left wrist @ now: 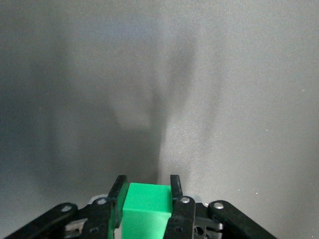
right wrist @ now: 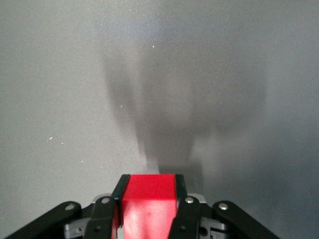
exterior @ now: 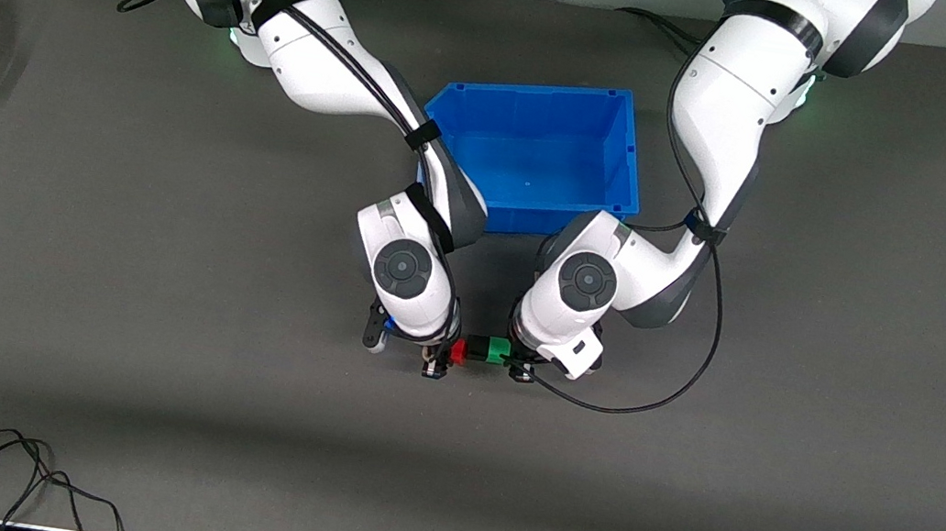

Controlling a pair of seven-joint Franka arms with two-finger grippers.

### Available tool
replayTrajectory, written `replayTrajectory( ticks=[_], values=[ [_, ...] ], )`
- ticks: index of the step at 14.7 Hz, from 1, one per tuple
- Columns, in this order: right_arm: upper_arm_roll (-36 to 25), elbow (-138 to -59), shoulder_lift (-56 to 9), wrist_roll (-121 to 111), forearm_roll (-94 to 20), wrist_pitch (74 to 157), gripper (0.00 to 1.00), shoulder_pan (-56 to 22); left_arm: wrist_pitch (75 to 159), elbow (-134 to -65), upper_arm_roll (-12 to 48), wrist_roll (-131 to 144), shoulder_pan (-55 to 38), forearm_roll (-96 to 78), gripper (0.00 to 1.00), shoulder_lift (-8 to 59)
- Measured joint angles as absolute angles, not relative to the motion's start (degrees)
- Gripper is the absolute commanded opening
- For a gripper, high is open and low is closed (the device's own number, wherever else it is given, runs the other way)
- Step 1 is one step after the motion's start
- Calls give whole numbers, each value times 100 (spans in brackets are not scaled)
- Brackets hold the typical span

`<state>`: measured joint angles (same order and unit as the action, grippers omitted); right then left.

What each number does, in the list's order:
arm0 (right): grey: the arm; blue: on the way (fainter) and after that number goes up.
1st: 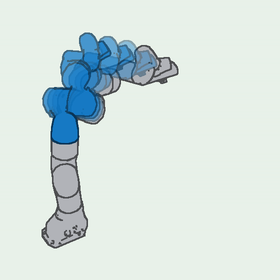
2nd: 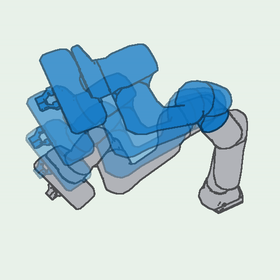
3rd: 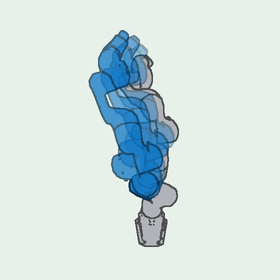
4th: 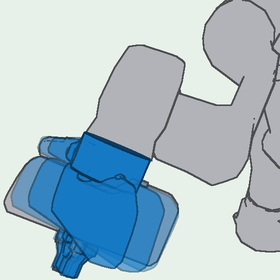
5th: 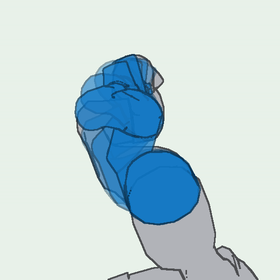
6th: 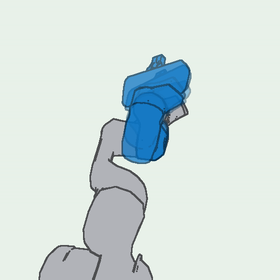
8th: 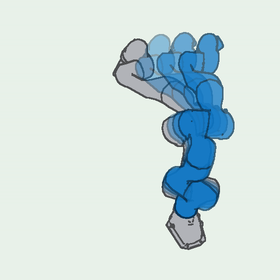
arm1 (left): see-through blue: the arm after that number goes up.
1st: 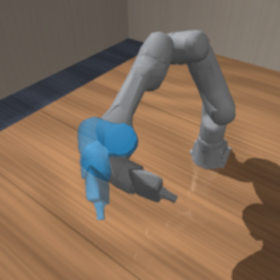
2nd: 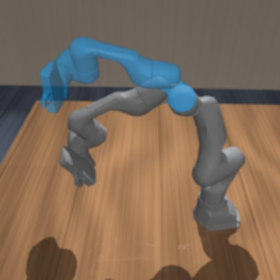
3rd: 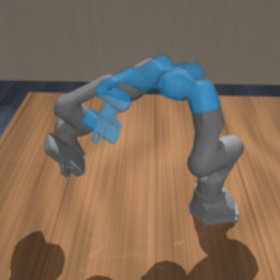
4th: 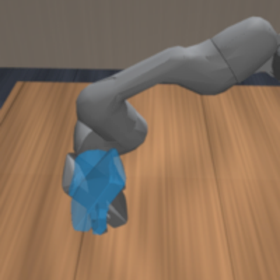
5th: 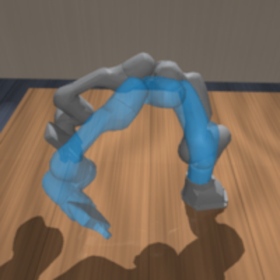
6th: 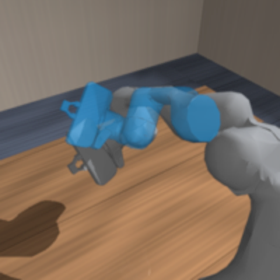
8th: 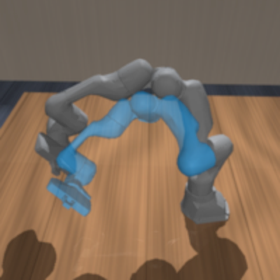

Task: Attach green and red cubes to black cube
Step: 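Press the red and green cubes against the black cube's sides, then open both grippers and lift them off the cube row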

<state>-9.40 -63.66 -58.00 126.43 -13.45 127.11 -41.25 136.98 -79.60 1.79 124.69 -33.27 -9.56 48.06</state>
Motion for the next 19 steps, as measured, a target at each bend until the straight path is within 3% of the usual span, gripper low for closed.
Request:
replayTrajectory(
  ticks=[3, 5, 10, 13, 16, 17, 18, 19],
  values=[
    [-940, -6365, -5800, 12643, -1345, 12720, 14, -4125, 13700, -7960, 175, 12477, -3327, -956, 30, 4806],
    [-940, -6362, -5800, 12643, -1345, 12727, 1, -4125, 13702, -7959, 172, 12489, -3327, -956, 30, 4806],
    [-940, -6362, -5801, 12633, -1330, 12781, 0, -4127, 13709, -7946, 156, 12518, -3327, -958, 31, 4806],
    [-940, -6362, -5801, 12623, -1316, 12796, 0, -4133, 13709, -7906, 132, 12696, -3325, -959, 54, 4806],
    [-935, -6362, -5801, 12580, -1288, 12797, 0, -4161, 13715, -7875, 127, 12763, -3326, -959, 63, 4806],
    [-931, -6362, -5801, 12571, -1279, 12797, 0, -4167, 13715, -7872, 127, 12768, -3326, -959, 75, 4806],
    [-929, -6362, -5801, 12566, -1275, 12797, 0, -4169, 13715, -7870, 128, 12771, -3327, -958, 100, 4806],
    [-929, -6362, -5801, 12562, -1274, 12797, 1, -4169, 13715, -7870, 127, 12771, -3327, -958, 100, 4806]
  ],
)
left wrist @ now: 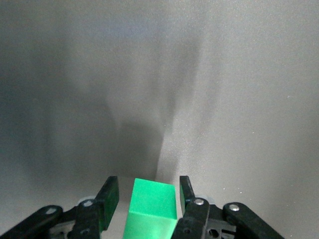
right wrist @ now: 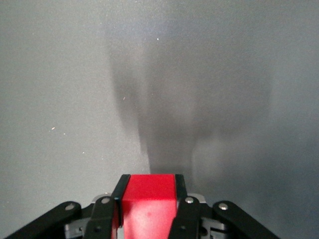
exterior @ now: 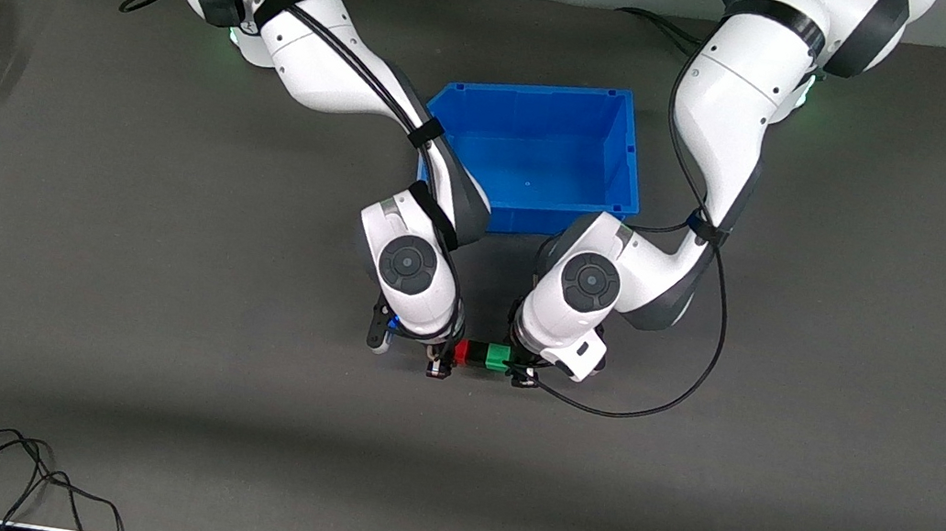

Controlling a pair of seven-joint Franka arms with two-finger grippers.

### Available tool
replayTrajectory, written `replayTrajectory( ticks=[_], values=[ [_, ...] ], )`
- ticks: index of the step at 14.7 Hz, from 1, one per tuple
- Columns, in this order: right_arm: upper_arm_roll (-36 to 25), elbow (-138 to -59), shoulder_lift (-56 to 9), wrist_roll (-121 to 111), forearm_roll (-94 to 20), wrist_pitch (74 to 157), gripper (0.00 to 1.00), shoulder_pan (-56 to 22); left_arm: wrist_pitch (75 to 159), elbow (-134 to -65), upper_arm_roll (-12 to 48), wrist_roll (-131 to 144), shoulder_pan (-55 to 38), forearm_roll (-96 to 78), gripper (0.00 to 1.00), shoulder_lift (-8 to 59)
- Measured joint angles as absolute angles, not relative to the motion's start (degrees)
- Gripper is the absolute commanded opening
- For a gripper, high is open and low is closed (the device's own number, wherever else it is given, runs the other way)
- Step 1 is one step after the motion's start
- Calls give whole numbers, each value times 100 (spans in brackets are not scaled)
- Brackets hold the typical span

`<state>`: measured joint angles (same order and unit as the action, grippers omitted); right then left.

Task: Attach green and red cubes to black cube
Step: 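Open both grippers and lift them off the cube row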

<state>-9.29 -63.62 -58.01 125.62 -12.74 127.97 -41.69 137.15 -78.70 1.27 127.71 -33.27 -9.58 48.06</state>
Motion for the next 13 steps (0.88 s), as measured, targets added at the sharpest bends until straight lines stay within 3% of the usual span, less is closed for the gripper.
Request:
replayTrajectory(
  ticks=[1, 2, 3, 8, 13],
  values=[
    [-929, -6362, -5801, 12560, -1274, 12797, 17, -4169, 13715, -7869, 127, 12771, -3327, -956, 100, 4806],
    [-929, -6362, -5801, 12560, -1274, 12797, 43, -4168, 13715, -7867, 128, 12771, -3327, -952, 100, 4806],
    [-930, -6362, -5801, 12560, -1274, 12798, 99, -4163, 13714, -7863, 128, 12771, -3328, -942, 100, 4806],
    [-934, -6359, -5801, 12386, -1271, 12809, 100, -4153, 13541, -7735, 68, 12422, -3184, -578, 100, 4783],
    [-949, -6244, -5671, 11984, -1271, 12727, 100, -4104, 12120, -7653, 34, 10600, -2512, -567, 100, 4304]
  ],
)
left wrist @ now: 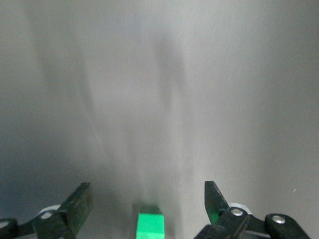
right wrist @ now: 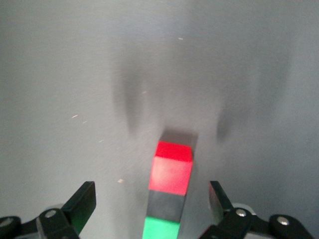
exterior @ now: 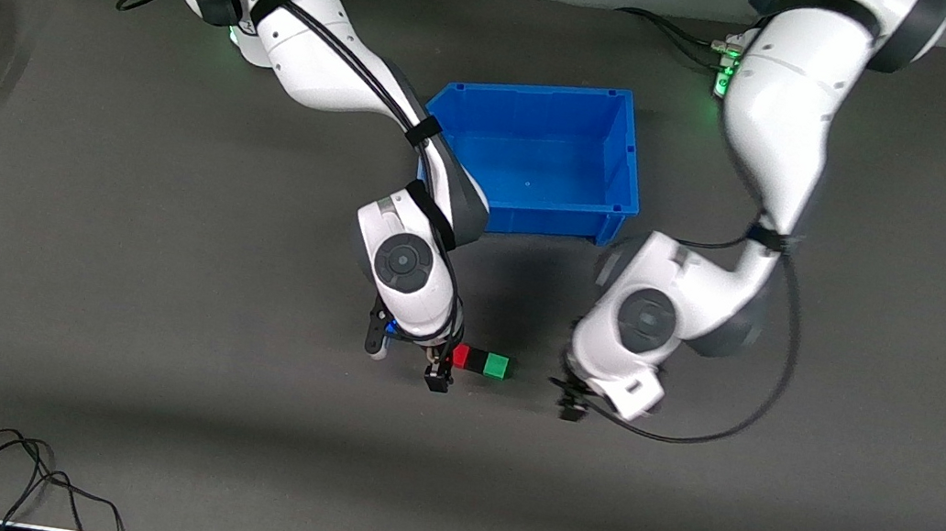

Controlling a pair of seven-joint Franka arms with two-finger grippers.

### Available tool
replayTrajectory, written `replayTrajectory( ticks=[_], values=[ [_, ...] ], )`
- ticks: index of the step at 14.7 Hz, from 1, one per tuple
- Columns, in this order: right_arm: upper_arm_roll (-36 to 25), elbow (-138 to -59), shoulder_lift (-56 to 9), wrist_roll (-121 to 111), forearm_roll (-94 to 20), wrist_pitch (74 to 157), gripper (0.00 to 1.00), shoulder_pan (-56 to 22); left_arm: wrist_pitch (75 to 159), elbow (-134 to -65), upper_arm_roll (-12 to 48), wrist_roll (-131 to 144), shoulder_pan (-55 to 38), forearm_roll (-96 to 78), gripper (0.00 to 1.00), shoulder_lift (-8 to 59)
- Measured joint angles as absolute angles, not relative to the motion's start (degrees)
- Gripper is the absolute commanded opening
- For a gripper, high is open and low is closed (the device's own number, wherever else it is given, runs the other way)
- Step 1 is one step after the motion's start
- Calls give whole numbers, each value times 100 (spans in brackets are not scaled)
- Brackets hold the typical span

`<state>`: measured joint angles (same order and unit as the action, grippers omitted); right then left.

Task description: Attach green and red cubes to black cube

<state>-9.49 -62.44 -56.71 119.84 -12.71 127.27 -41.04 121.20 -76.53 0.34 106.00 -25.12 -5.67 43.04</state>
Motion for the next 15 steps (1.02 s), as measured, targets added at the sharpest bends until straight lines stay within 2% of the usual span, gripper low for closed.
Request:
replayTrajectory(
  ticks=[5, 11, 15],
  values=[
    [-975, -6127, -4802, 10560, -1271, 11372, 100, -3766, 10756, -7671, 28, 8073, -1548, -569, 100, 3485],
    [-1014, -6165, -3126, 7823, -1270, 8934, 100, -3148, 9598, -7750, 24, 5196, -771, -558, 100, 2456],
    [-1134, -6268, -2277, 5960, -1254, 7594, 100, -2570, 8914, -7863, 19, 3293, -477, -502, 100, 1919]
  ],
)
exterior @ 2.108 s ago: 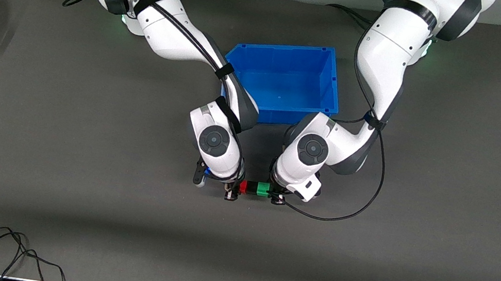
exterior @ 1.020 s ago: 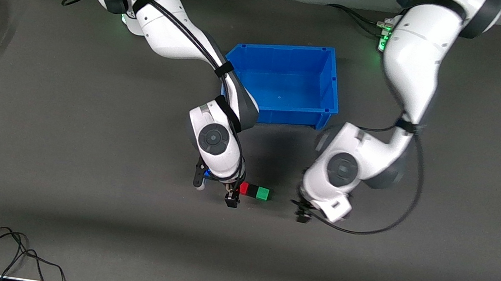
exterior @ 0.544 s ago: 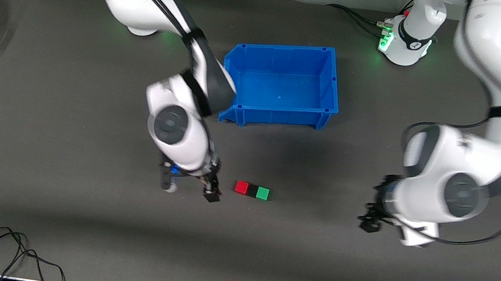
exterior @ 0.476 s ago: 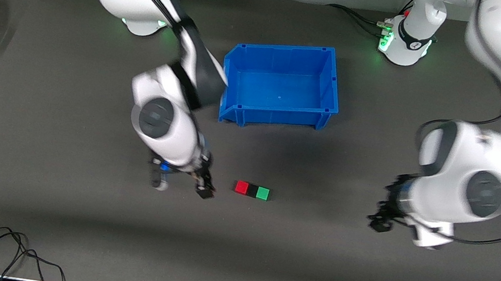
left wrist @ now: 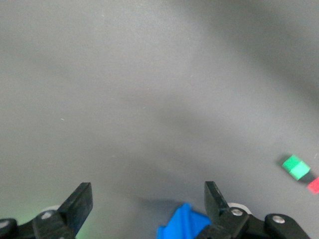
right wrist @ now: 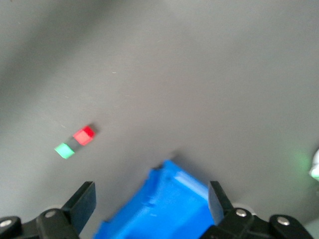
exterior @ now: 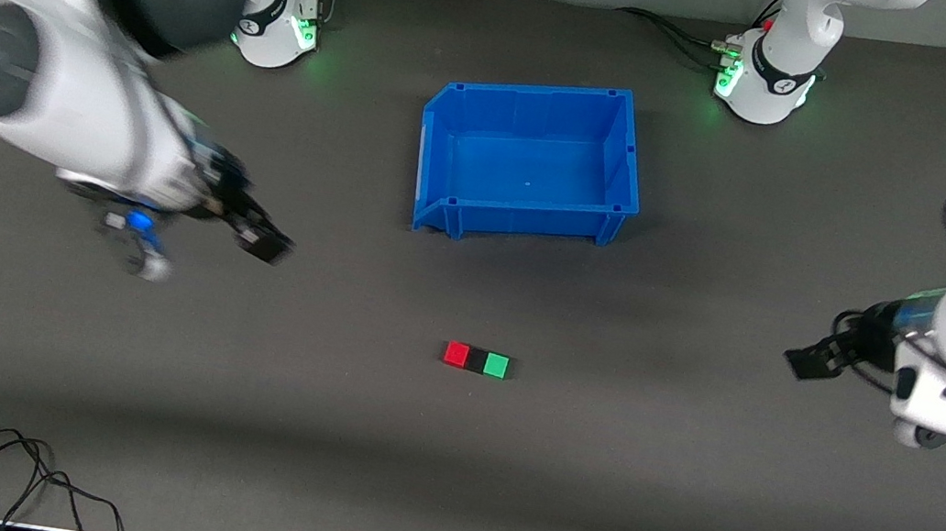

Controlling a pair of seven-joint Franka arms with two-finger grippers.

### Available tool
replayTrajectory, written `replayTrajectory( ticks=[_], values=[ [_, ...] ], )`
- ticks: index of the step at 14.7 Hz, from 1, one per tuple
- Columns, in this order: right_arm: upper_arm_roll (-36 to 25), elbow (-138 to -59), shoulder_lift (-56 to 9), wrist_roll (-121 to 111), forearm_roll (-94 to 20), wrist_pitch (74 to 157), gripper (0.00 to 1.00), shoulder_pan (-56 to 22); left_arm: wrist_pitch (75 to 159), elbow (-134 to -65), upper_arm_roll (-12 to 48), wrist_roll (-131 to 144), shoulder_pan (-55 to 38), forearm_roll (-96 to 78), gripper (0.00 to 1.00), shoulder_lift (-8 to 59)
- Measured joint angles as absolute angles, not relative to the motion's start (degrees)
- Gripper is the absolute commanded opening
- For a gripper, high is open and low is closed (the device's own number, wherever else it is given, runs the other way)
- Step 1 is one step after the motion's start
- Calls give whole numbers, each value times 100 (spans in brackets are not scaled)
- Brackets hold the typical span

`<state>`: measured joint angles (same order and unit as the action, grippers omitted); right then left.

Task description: Attach green and red cubes to black cube

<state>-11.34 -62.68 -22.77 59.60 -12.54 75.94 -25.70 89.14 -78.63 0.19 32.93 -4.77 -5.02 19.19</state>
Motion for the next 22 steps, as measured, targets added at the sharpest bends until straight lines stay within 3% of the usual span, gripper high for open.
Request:
replayTrajectory(
  ticks=[4, 10, 15, 20, 22],
  values=[
    [-1718, -6405, -1781, 3765, -1251, 6888, 100, -2171, 9013, -8551, 15, 1895, -321, -205, 100, 1140],
    [-1976, -6765, -1741, 1928, -842, 6995, 100, -2252, 9242, -9722, 7, 452, -5, -69, 100, -154],
    [-2045, -6888, -1680, 1387, -685, 7225, 100, -2255, 9345, -9913, 4, 275, 321, -124, 100, -220],
    [-2036, -7789, -1127, 972, -614, 7972, 100, -2042, 9387, -9876, 17, -113, 257, 58, 100, -220],
    [-1710, -7989, -953, 895, -571, 8038, 100, -1658, 9387, -9875, 11, -209, 239, 94, 100, -219]
  ],
)
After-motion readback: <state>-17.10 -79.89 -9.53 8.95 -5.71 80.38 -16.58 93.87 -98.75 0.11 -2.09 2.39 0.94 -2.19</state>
